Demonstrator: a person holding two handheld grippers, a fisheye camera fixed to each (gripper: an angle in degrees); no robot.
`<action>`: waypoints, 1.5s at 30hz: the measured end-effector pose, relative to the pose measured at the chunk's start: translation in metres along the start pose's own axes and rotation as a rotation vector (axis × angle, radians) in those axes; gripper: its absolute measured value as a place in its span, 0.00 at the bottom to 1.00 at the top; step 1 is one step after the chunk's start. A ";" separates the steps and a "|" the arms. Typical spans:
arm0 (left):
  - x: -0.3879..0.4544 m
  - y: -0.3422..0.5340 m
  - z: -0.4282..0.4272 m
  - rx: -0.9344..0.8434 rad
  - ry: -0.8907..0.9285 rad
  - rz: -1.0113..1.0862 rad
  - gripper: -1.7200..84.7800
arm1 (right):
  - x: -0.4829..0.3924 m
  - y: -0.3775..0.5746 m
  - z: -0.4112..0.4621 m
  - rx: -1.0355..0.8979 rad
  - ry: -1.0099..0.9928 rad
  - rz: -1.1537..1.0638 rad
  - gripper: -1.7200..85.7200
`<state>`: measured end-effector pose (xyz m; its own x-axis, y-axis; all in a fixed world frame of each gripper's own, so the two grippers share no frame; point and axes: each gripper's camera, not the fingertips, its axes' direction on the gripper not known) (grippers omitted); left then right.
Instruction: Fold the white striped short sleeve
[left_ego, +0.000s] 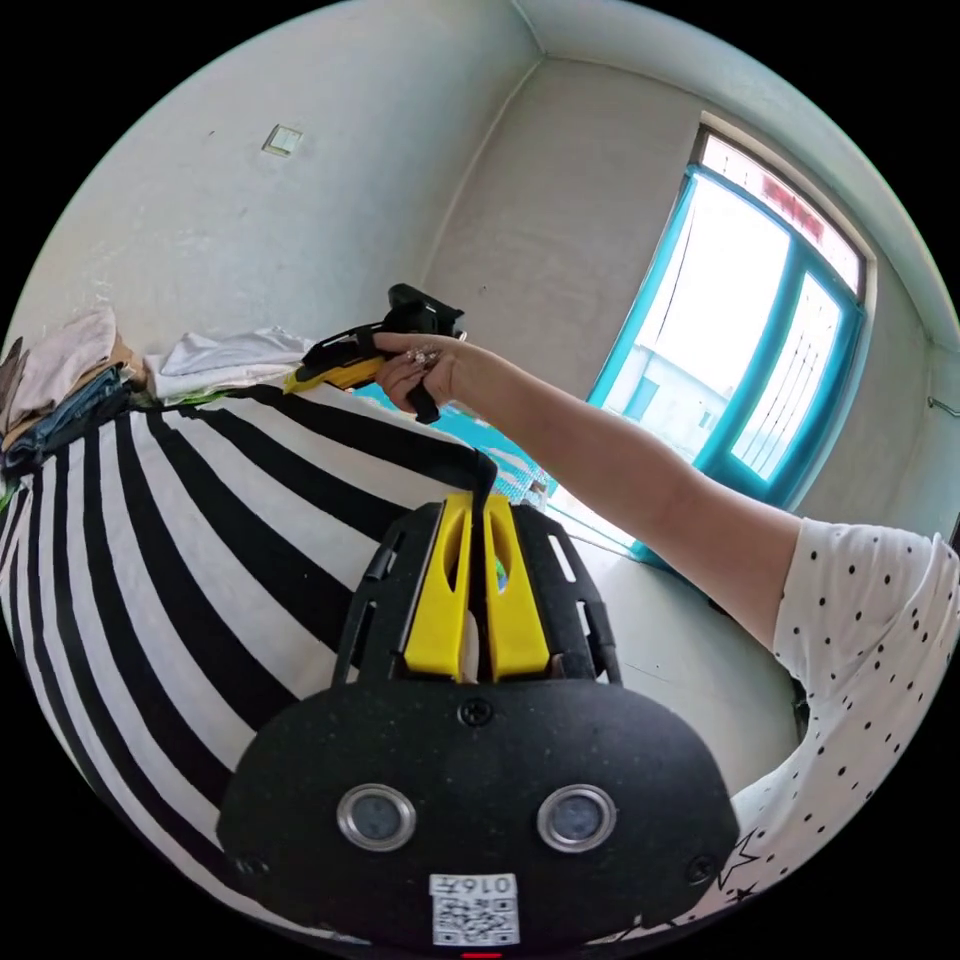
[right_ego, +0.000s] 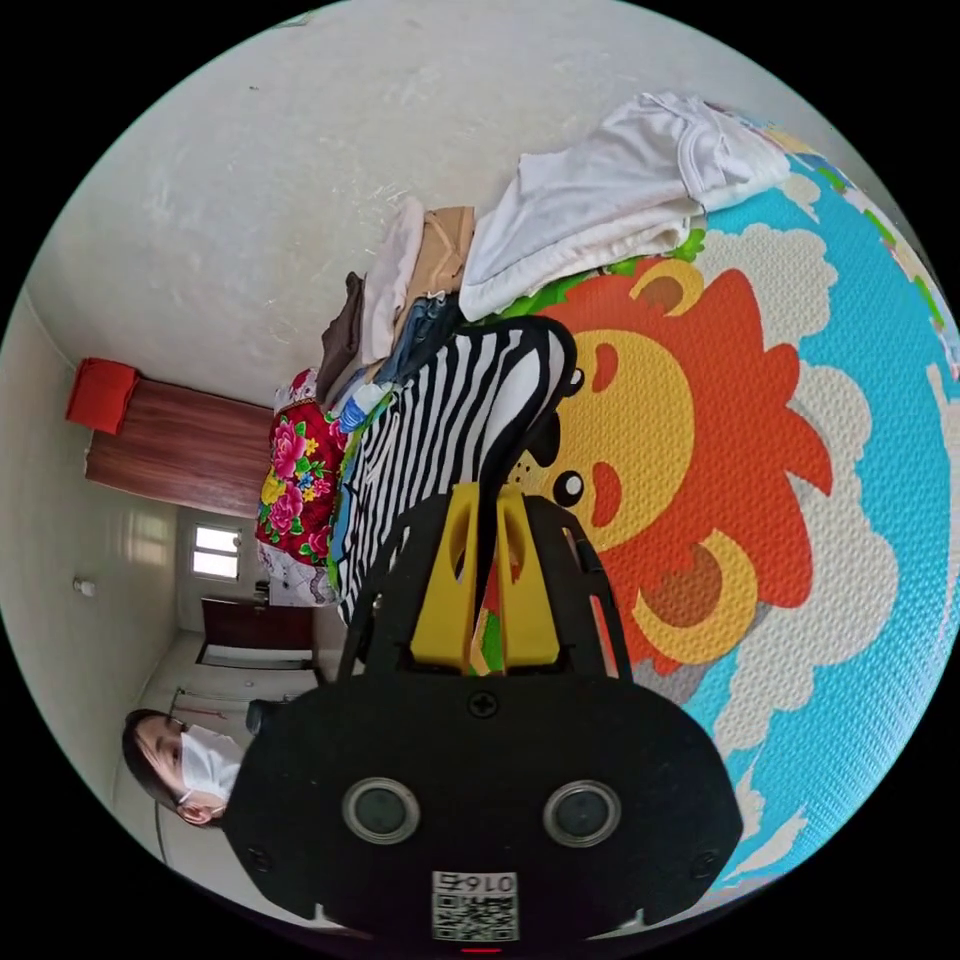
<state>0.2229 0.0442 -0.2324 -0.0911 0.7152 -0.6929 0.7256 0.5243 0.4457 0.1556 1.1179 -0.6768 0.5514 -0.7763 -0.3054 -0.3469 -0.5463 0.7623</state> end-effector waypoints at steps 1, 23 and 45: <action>0.003 -0.001 -0.001 -0.001 0.008 0.002 0.01 | -0.007 0.002 0.000 0.006 0.023 -0.004 0.04; -0.037 0.070 -0.247 0.371 0.054 -0.129 0.01 | -0.244 -0.005 0.173 -0.018 0.323 -0.182 0.04; -0.165 0.336 -0.572 0.561 -0.306 -0.570 0.01 | -0.563 0.011 0.787 -0.645 0.621 -0.562 0.07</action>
<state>0.0921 0.3670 0.3556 -0.4149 0.2130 -0.8846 0.8623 0.4022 -0.3075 -0.7559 1.3016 -0.9454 0.8622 -0.0668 -0.5022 0.4472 -0.3653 0.8164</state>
